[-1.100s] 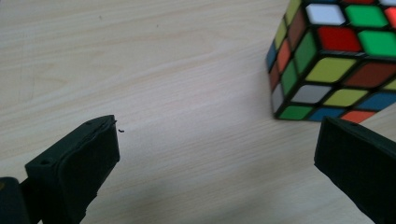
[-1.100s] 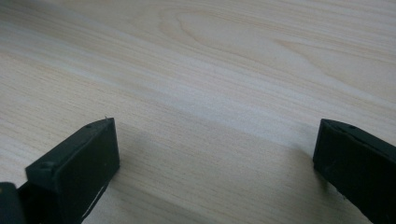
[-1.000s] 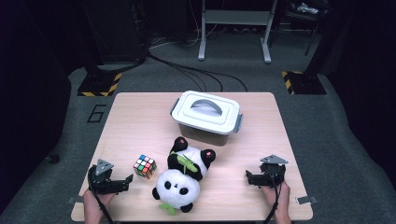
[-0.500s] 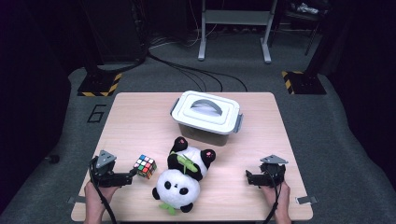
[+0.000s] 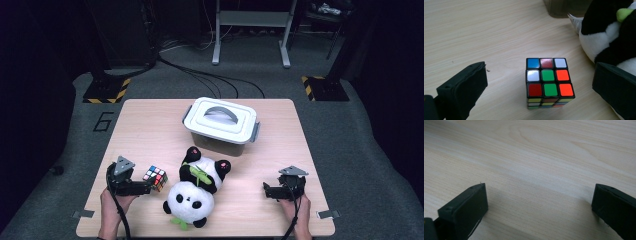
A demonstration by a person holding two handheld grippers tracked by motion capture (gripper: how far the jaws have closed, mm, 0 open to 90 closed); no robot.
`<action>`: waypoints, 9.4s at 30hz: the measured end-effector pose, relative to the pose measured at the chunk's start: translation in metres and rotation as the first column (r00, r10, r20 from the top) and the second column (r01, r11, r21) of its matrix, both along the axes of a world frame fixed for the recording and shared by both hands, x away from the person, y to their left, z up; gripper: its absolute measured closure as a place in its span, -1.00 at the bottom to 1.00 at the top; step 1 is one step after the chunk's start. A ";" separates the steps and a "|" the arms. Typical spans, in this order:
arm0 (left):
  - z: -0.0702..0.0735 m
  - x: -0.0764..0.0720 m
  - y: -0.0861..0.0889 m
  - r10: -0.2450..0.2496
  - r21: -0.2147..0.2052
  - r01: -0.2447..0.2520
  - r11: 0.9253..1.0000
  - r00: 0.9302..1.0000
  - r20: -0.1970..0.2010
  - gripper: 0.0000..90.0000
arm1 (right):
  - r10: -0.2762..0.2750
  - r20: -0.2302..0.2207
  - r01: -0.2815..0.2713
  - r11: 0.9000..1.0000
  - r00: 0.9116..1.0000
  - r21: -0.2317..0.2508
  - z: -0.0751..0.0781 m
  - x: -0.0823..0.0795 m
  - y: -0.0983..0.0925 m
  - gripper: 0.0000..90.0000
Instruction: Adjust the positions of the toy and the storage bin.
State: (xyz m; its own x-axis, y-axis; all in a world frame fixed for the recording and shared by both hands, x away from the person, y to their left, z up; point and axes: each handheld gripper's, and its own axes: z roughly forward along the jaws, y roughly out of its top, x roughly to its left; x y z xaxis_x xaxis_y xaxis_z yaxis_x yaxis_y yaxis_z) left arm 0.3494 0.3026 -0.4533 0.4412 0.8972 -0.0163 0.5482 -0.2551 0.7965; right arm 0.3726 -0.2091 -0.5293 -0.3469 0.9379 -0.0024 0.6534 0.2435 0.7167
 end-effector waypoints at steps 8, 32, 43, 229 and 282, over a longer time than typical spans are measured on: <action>-0.024 0.012 -0.013 -0.032 0.006 0.032 0.999 0.998 -0.050 -1.00 | 0.000 0.000 0.000 1.000 1.000 0.000 0.000 0.000 0.000 -1.00; -0.063 0.014 -0.015 -0.027 0.027 0.029 0.999 0.998 -0.059 -0.25 | -0.001 0.000 0.001 1.000 1.000 0.000 0.000 0.000 0.000 -1.00; -0.050 0.011 -0.009 -0.012 0.038 0.014 0.999 0.999 -0.043 -0.25 | -0.001 0.001 0.001 1.000 1.000 0.000 0.000 0.000 0.000 -1.00; -0.008 -0.052 -0.039 -0.067 -0.164 0.058 0.985 0.996 -0.052 -1.00 | -0.006 0.002 0.006 1.000 1.000 0.004 0.000 0.000 0.000 -0.98; 0.001 -0.033 -0.041 -0.442 -0.115 0.429 0.896 0.888 -0.130 0.13 | -0.009 0.006 0.009 1.000 1.000 0.008 0.000 0.000 -0.001 -0.96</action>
